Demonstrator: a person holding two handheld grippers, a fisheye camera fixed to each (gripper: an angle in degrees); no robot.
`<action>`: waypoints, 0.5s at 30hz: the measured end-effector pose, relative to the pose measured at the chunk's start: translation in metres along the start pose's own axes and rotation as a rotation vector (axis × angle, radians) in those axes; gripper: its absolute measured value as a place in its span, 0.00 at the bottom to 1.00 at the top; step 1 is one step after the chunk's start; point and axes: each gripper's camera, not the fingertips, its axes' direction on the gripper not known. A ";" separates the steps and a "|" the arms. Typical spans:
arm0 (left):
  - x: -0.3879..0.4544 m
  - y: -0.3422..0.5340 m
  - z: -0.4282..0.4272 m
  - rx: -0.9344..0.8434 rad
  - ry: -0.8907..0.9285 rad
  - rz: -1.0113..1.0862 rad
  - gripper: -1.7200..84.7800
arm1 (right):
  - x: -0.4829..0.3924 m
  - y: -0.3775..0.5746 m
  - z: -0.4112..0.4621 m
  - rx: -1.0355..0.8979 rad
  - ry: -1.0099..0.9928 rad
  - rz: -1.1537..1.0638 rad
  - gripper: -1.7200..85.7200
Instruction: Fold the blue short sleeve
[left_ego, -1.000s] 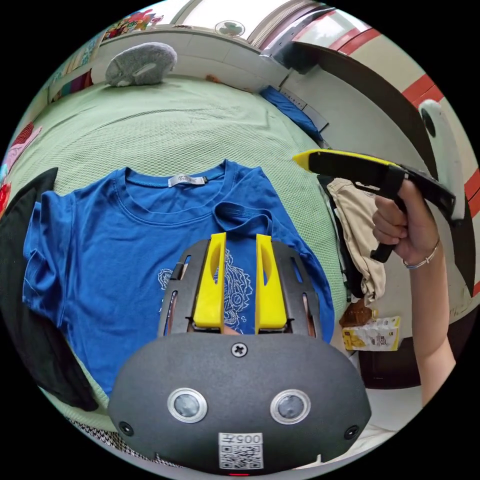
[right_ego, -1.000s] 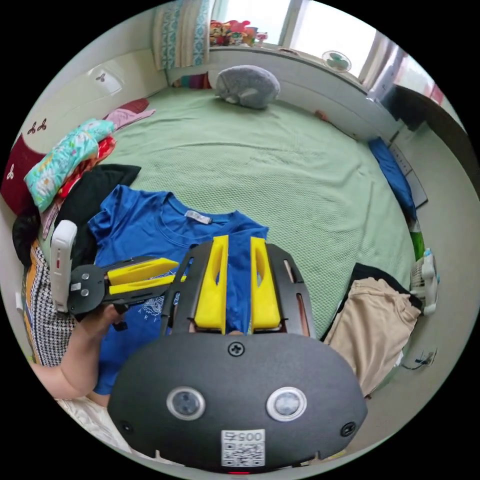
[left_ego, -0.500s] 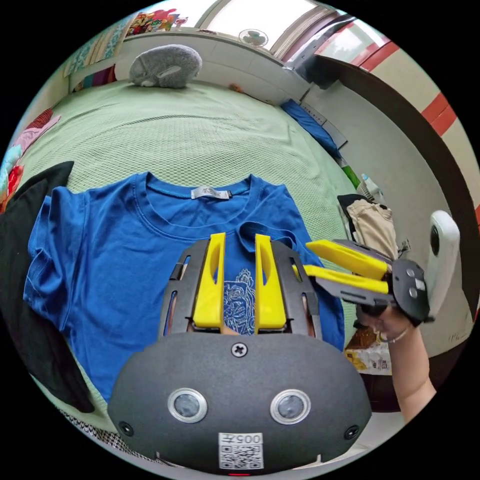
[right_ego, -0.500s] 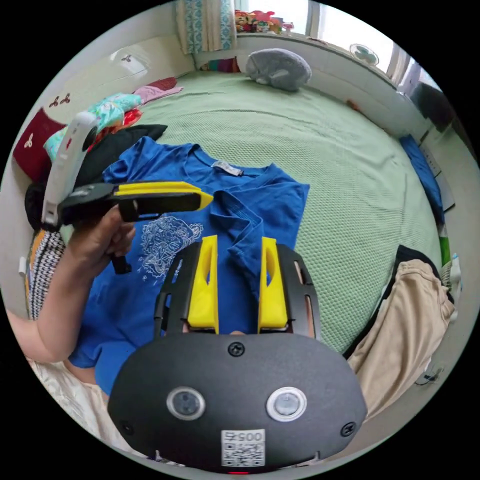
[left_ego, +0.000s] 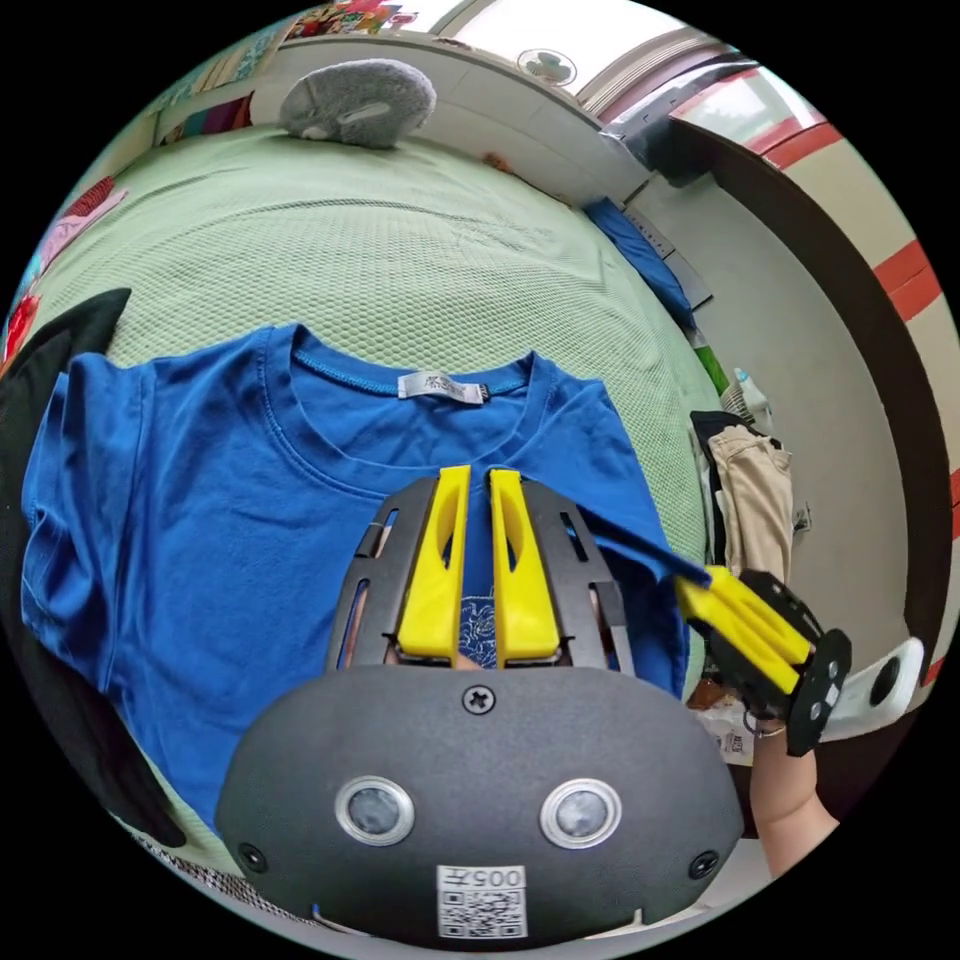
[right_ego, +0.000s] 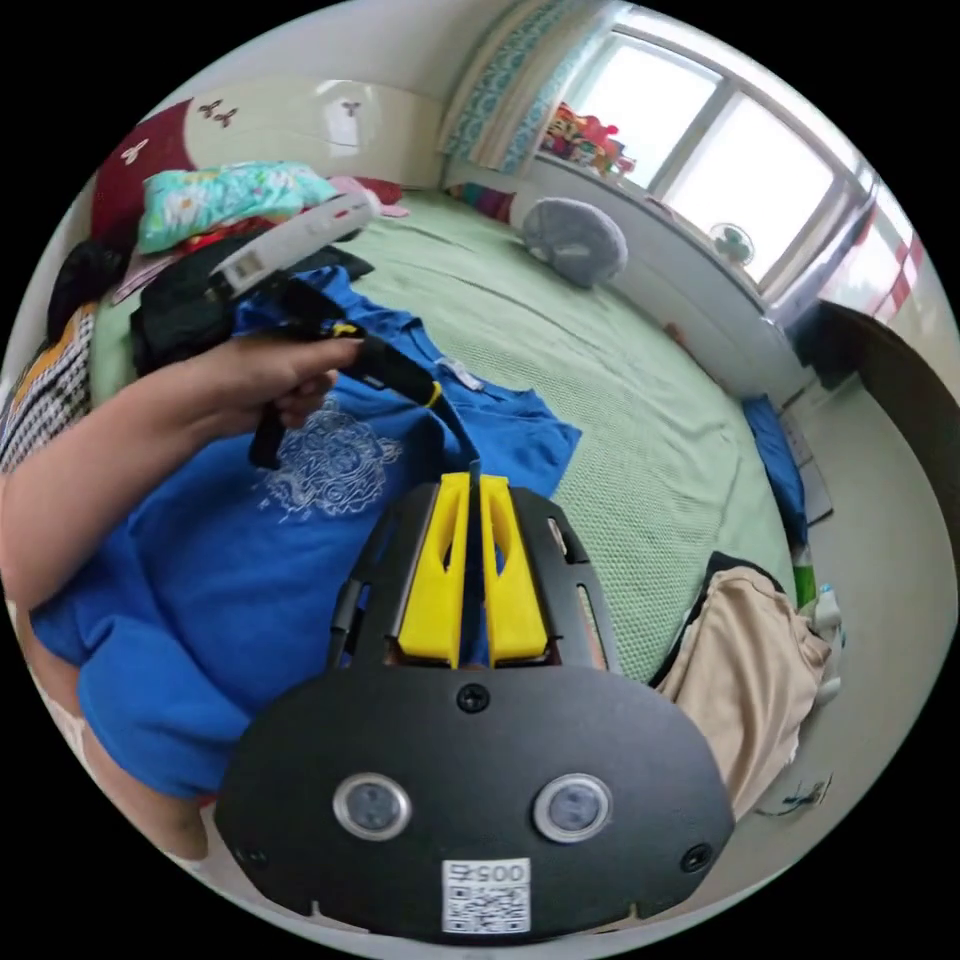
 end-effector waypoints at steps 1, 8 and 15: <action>-0.003 0.000 -0.002 -0.002 0.018 -0.006 0.08 | -0.003 0.002 0.002 -0.019 -0.021 -0.020 0.01; -0.035 0.004 -0.039 0.009 0.067 -0.057 0.09 | 0.012 0.012 0.018 -0.190 -0.093 0.007 0.08; -0.041 0.015 -0.067 0.022 0.056 -0.067 0.08 | 0.088 -0.018 0.021 -0.086 -0.105 0.321 0.11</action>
